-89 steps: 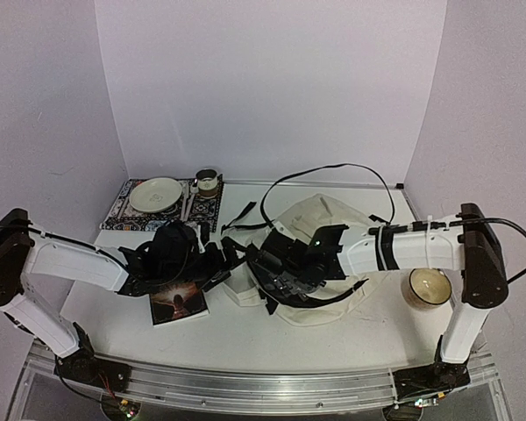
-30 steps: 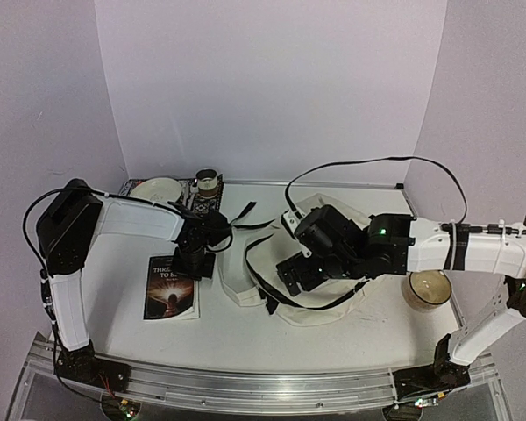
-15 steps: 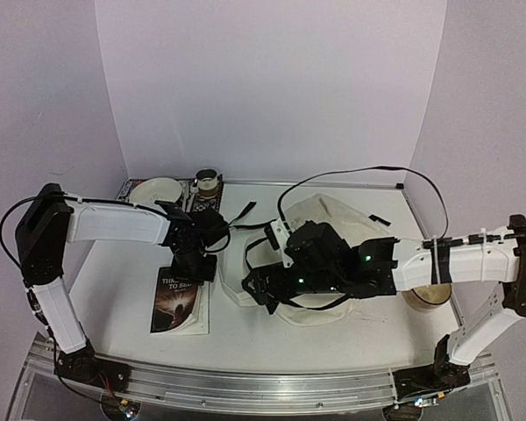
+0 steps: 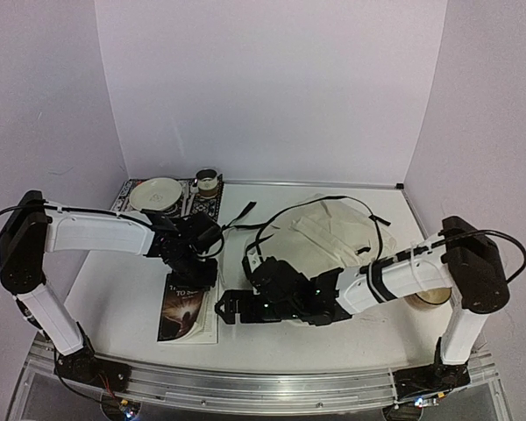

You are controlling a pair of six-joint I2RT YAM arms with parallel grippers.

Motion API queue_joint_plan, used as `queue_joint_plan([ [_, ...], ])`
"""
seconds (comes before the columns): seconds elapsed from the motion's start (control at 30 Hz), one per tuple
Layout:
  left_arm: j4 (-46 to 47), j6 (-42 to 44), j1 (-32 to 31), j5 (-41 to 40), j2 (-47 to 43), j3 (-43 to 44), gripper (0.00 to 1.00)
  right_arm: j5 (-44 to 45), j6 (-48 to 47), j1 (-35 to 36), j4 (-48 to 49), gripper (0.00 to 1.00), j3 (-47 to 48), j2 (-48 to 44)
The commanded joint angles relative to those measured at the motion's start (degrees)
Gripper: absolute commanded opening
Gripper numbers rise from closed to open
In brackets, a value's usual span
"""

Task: Pack the student bag
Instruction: Move the book to the center of the board, then pick up the book from the center of the board.

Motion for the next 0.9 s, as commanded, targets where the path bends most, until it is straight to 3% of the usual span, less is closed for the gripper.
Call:
queue_joint_plan([
  [0.0, 5.82, -1.97, -0.62, 2.24, -2.48, -0.7, 0.0, -1.7, 4.47, 0.38, 3.32, 0.98, 4.4, 3.7],
  [0.27, 9.34, -3.22, -1.72, 4.54, -2.19, -1.38, 0.0, -4.18, 5.94, 0.39, 4.27, 0.94, 7.26, 7.79],
  [0.53, 10.57, -3.79, -2.21, 4.42, -1.85, -1.5, 0.0, -4.52, 7.71, 0.35, 4.39, 0.8, 9.72, 11.89],
  [0.63, 10.64, -3.94, -2.43, 3.88, -2.36, -1.76, 0.0, -4.53, 8.0, 0.34, 4.62, 0.66, 10.26, 12.78],
  [0.7, 10.67, -3.97, -2.47, 3.34, -3.34, -2.21, 0.04, -5.81, 8.13, 0.32, 5.19, 0.51, 10.11, 12.53],
  [0.87, 10.57, -3.89, -2.44, 0.03, -7.74, -3.62, 0.24, -7.21, 7.63, 0.35, 6.26, 0.13, 9.08, 10.61],
])
